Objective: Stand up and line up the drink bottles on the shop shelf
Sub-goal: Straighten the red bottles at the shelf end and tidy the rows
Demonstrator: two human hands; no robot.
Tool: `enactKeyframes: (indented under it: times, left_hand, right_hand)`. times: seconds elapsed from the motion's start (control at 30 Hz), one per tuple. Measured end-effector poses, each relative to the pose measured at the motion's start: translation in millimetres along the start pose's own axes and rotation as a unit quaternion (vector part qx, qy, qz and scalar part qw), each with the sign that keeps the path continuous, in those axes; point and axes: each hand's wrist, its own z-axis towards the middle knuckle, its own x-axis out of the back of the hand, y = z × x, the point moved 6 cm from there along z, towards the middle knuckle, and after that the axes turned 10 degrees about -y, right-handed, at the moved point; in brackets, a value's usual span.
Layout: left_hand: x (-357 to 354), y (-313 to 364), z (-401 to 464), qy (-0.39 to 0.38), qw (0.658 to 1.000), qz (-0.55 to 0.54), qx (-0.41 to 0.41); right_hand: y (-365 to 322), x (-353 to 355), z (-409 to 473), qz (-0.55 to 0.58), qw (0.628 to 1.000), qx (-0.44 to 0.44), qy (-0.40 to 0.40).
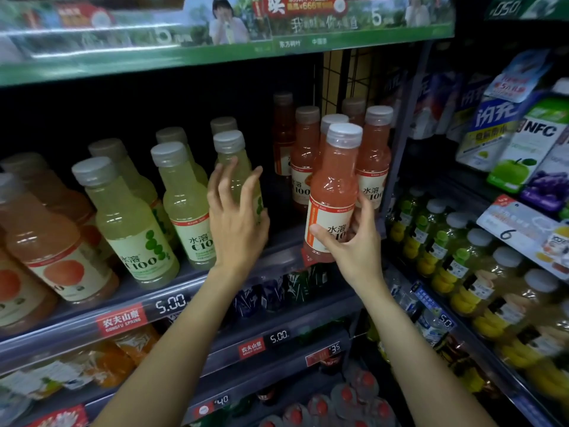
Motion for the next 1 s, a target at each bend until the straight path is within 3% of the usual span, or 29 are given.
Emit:
enactKeyframes:
  times: [0.2,0.3,0.37,0.47,0.57,0.73,0.87,1.0]
  left_hand:
    - [0.2,-0.1,-4.3,0.009,1.000,0.012,0.015]
    - [2.2,24.8,-7.5,0.047,0.998,0.006,-0.048]
    - [-5.9,45.5,-2.9,0.041,0.993,-0.060,-0.089]
    - [-30.7,50.2,17.1,0.005,0.988,-0.150,-0.033]
    - [-60.4,44.0,34.3,-0.023,0.986,-0.164,0.010]
    - [-101.0,19.2,71.7,-0.071,0.959,-0.199,0.189]
    - [-121.1,11.0,83.9,-0.091,0.961,-0.138,0.223]
    - [-140.3,27.9,79.2,-0.090,0.952,-0.167,0.239]
  right_hand:
    - [8.5,11.5,-9.3,-0.006,1.000,0.000,-0.008]
    - [14.6,23.5,-12.2,-0.013,1.000,-0.007,-0.006]
    - [18.5,33.0,-13.7,-0.017,1.000,-0.003,-0.002]
    - [21.2,43.4,-12.4,-0.016,1.000,-0.002,0.002]
    - [22.8,49.3,-11.6,-0.018,1.000,0.008,0.009]
    - [22.1,54.9,-14.4,-0.028,0.999,0.029,0.019]
    - [22.8,59.8,-14.2,-0.038,0.998,0.045,0.026]
    - [24.2,67.2,-12.4,-0.062,0.996,0.052,0.034]
